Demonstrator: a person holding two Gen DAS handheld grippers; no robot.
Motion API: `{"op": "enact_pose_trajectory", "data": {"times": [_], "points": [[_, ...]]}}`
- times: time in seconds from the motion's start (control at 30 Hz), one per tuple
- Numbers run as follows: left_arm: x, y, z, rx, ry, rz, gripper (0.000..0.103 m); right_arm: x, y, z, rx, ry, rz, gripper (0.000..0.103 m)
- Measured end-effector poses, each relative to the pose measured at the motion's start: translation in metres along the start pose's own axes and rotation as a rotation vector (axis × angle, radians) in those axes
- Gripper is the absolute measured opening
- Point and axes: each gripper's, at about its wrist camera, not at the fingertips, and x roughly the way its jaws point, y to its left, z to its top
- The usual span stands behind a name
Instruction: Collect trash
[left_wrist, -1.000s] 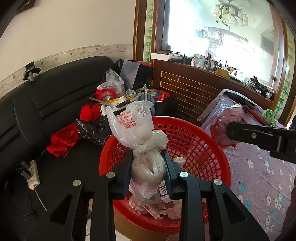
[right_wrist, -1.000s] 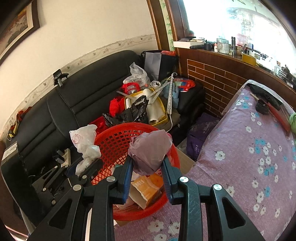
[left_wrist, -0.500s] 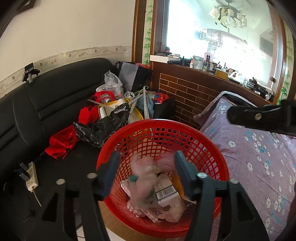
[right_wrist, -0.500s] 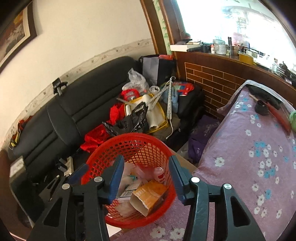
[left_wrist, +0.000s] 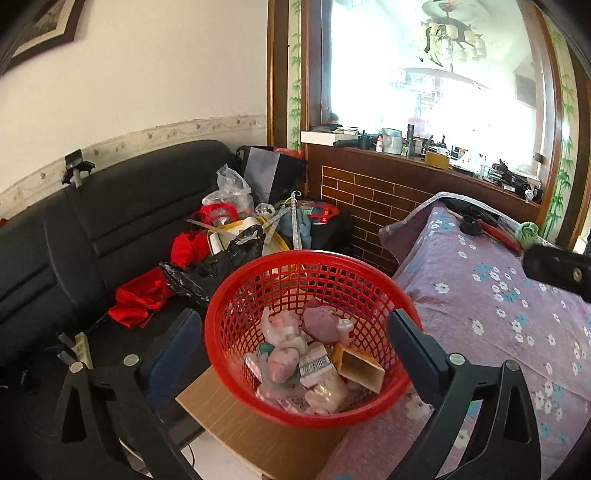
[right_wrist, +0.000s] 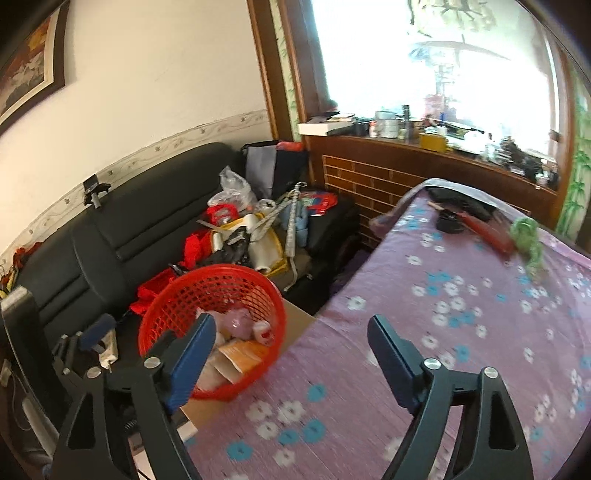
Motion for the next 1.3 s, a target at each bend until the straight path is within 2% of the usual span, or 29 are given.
{"op": "enact_pose_trajectory", "data": {"times": [0.23, 0.43, 0.57, 0.63, 0.8, 1.3], "points": [[-0.028, -0.018, -0.018, 0.025, -0.012, 0.091, 0.103, -0.043, -0.023, -0.043, 0.001, -0.022, -0.092, 0.094], [-0.049, -0.031, -0.036, 0.048, -0.006, 0.069, 0.103, -0.077, -0.037, -0.083, -0.051, -0.051, -0.210, 0.097], [-0.059, -0.040, -0.053, 0.098, 0.013, 0.143, 0.103, -0.092, -0.040, -0.105, -0.071, -0.060, -0.242, 0.099], [-0.063, -0.044, -0.061, 0.119, 0.009, 0.150, 0.103, -0.098, -0.040, -0.116, -0.093, -0.063, -0.257, 0.099], [-0.070, -0.048, -0.070, 0.127, -0.001, 0.151, 0.103, -0.102, -0.041, -0.128, -0.118, -0.063, -0.264, 0.099], [-0.067, -0.052, -0.073, 0.138, 0.016, 0.144, 0.103, -0.099, -0.041, -0.131, -0.118, -0.052, -0.277, 0.099]]}}
